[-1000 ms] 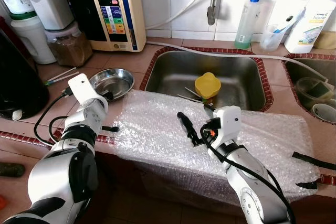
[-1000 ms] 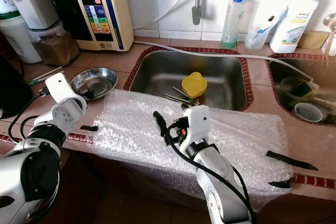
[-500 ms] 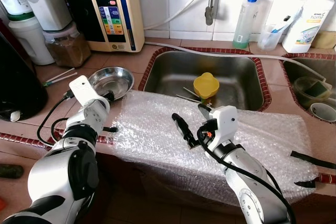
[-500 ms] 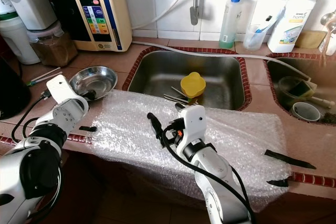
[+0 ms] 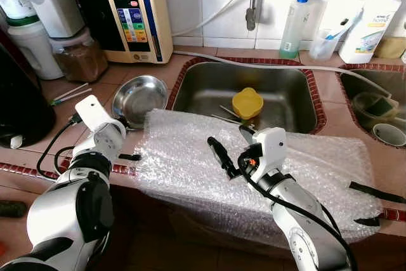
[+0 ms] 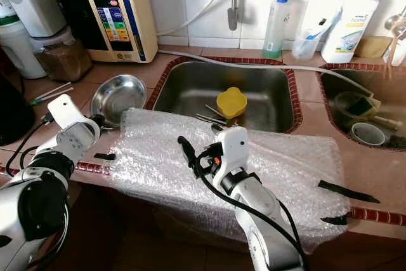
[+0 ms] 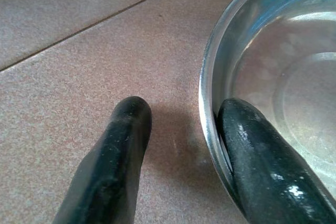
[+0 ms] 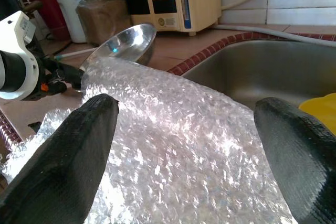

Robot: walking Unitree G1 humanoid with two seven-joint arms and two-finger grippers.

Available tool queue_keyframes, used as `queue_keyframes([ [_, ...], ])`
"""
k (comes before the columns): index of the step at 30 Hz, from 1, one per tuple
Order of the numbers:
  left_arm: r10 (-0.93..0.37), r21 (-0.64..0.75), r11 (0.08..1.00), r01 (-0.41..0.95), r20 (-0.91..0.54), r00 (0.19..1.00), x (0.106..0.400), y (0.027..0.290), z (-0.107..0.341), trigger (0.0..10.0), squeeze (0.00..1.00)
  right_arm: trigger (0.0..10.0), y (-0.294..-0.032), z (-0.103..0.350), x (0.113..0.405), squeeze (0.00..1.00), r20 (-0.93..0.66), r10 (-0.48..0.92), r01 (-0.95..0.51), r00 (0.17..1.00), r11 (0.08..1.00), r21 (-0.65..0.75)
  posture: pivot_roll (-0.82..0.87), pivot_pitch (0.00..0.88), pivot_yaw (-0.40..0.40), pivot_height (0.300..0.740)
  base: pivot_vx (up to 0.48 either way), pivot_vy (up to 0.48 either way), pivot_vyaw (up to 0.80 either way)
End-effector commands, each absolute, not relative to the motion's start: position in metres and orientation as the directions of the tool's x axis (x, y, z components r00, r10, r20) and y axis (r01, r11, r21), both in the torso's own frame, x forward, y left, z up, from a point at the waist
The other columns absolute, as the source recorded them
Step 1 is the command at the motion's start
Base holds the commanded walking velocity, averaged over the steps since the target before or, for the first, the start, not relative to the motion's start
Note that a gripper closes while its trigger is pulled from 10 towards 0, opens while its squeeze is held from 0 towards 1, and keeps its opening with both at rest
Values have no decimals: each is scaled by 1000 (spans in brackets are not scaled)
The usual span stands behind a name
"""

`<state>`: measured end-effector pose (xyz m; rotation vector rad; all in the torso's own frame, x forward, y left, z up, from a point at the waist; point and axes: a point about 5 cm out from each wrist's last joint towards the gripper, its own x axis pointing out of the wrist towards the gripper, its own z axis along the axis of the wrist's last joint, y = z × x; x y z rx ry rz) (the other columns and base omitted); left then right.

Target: Kitchen organization

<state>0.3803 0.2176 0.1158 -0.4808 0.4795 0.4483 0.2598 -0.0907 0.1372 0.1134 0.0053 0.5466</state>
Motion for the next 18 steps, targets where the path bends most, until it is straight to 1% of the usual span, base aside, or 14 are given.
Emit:
queue_keyframes([
  [1,332,-282,785,-552,-560,759,373,230,108,0,0,10000,-90,140,263,0,29,521,-521,853,848,102,-61,0,90,740,0,0,0],
  [4,336,-286,780,-556,-559,758,373,233,110,0,0,10000,-90,141,264,0,30,522,-522,852,847,98,-69,0,92,740,0,0,0],
  [12,326,-271,802,-533,-549,770,373,234,110,0,0,10000,-91,140,264,0,28,513,-513,858,853,98,-68,0,90,740,0,0,0],
  [14,331,-241,822,-516,-535,777,373,235,110,0,0,10000,-90,140,265,0,28,520,-520,854,849,96,-60,0,87,740,0,0,0],
  [18,325,-247,821,-515,-539,777,371,231,106,0,0,10000,-91,140,267,0,28,519,-519,855,849,97,-39,0,76,740,0,0,0],
])
